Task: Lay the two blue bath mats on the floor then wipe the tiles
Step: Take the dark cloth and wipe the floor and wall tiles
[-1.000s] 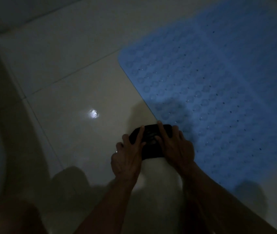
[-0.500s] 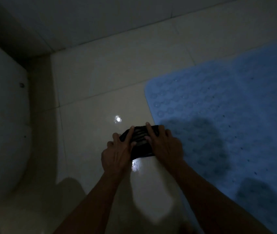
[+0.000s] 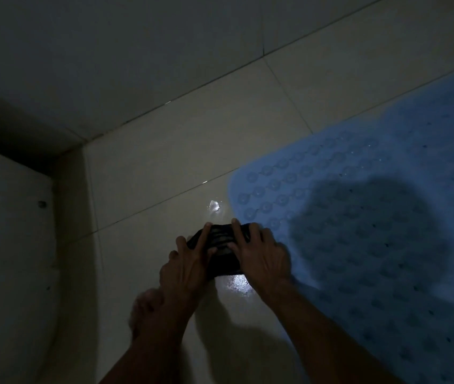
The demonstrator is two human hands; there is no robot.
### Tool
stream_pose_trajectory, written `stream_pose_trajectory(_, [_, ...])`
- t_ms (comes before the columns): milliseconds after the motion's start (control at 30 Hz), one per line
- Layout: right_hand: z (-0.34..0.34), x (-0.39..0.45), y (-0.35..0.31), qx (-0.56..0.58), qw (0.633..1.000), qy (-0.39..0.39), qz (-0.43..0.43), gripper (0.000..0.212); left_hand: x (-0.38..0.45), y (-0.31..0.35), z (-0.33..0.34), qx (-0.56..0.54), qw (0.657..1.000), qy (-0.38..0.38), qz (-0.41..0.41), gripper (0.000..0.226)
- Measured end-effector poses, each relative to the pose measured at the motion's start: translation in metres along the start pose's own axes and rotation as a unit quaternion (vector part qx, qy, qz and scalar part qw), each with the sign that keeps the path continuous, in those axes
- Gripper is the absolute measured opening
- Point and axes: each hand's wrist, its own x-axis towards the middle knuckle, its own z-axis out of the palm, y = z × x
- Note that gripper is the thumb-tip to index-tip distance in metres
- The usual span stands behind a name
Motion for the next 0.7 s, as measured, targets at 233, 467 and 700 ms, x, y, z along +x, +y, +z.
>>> stream_pose_trajectory(233, [-0.001, 0.023, -0.01, -0.021, 0.999, 0.011, 0.037, 0.056, 0.025, -0.006, -0.004, -0.052, 0.998, 0.031, -0.001, 0.056])
stream_pose_trajectory(467, [0.003, 0.073, -0.024, -0.038, 0.997, 0.04, 0.063, 0.047, 0.07, -0.012, -0.021, -0.074, 0.995, 0.059, -0.003, 0.054])
stream_pose_trajectory(700, [0.014, 0.122, -0.028, -0.082, 0.991, 0.079, 0.073, 0.046, 0.121, -0.015, -0.037, -0.077, 0.991, 0.106, 0.027, 0.053])
